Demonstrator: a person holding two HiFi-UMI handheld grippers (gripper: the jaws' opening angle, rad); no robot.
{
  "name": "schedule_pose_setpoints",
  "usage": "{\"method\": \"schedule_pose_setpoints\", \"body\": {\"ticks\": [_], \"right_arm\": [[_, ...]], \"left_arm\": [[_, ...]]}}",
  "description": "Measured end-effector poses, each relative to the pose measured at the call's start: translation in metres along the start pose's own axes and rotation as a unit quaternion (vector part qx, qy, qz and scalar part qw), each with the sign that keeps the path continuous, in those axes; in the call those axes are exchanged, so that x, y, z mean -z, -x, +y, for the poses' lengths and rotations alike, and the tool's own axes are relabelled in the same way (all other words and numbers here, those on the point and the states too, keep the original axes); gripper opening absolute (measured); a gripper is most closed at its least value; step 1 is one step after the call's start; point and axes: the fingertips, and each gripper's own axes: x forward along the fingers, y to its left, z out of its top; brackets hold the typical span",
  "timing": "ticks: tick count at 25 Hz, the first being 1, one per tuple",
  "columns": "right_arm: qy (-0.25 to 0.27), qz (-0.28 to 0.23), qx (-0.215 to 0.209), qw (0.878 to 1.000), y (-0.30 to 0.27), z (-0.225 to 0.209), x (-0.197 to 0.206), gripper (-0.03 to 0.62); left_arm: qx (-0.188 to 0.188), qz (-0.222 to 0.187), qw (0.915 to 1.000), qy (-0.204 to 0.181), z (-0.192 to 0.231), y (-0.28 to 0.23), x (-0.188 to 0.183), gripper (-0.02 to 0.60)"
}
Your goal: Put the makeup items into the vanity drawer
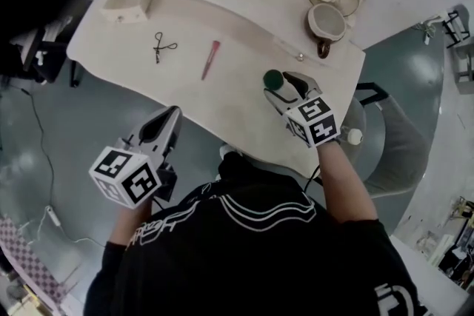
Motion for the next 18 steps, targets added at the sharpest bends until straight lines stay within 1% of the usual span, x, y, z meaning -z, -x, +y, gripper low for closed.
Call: {"method": "schedule_pose_setpoints", "body": {"ticks": [4, 10, 15, 18], "right_arm": [[0.013, 0.018, -0.002, 1.000, -0.014, -0.005, 0.010, 0.272], [0.011, 0.041, -0.006, 0.999, -0.021, -0.009, 0.020, 0.270], [0.029, 0.054, -0.011, 0.998, -0.024, -0.005, 0.023, 0.244], [0.023, 0.055, -0.020, 0.998, -0.025, -0.004, 0.024, 0.232]], "left_arm": [[-0.012, -0.006, 0.9999, 0.007, 0.006, -0.004, 0.001, 0.025], [-0.018, -0.015, 0.9995, 0.019, 0.007, -0.006, 0.002, 0.025], [-0.022, -0.020, 0.9994, 0.019, 0.007, -0.006, -0.001, 0.025], [-0.025, -0.021, 0.9993, 0.019, 0.008, -0.005, 0.000, 0.025]]}}
